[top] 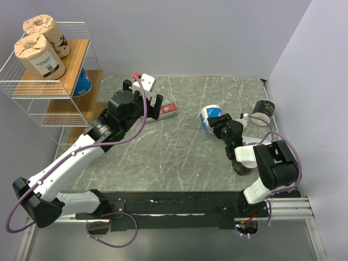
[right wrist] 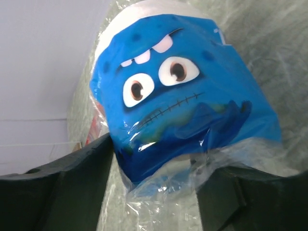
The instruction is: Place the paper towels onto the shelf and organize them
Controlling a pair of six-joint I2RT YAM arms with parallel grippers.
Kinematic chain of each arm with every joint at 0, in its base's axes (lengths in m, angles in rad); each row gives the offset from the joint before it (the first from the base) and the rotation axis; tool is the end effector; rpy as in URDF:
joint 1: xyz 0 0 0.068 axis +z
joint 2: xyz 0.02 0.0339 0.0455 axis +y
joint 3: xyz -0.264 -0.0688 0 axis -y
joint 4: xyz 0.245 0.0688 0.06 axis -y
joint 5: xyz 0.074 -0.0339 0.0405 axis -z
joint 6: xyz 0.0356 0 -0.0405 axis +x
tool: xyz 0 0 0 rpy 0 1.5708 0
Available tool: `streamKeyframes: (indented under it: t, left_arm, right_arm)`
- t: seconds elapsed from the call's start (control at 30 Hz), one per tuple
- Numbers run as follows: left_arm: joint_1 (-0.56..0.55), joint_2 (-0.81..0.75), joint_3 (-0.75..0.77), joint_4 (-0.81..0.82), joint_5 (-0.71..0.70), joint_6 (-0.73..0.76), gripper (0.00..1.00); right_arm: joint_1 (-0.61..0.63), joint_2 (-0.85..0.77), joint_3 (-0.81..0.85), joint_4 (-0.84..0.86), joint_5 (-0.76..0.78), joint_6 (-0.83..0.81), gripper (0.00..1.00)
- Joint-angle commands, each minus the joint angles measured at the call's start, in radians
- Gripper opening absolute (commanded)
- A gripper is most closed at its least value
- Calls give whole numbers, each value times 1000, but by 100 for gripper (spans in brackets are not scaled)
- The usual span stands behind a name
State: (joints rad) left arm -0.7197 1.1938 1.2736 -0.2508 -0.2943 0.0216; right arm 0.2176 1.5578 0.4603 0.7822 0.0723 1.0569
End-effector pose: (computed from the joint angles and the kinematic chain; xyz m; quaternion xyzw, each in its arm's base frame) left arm 0.2089 -0.1694 0.4199 0.1860 0.7395 -0.1125 0.6371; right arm 0.2796 0.0592 0.1528 0.3489 0.7300 0.3257 0.4891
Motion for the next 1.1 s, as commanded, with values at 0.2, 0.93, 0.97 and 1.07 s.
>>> streamKeyframes:
  t: [0.2, 0.93, 0.97, 1.07]
  left_arm:
    - [-3, -8, -5, 39, -9, -15, 97]
    - [-3, -45, -13, 58, -177, -15, 96]
    - [-3, -43, -13, 59, -181, -15, 97]
    - [-3, -34, -11, 58, -195, -50, 96]
  right_arm:
    - [-15, -73, 92, 70, -114, -323, 43]
    - [491, -162, 604, -1185, -230, -1213, 38]
    - [517, -147, 612, -1207, -226, -1221, 38]
    - [611, -130, 623, -1247, -209, -1255, 39]
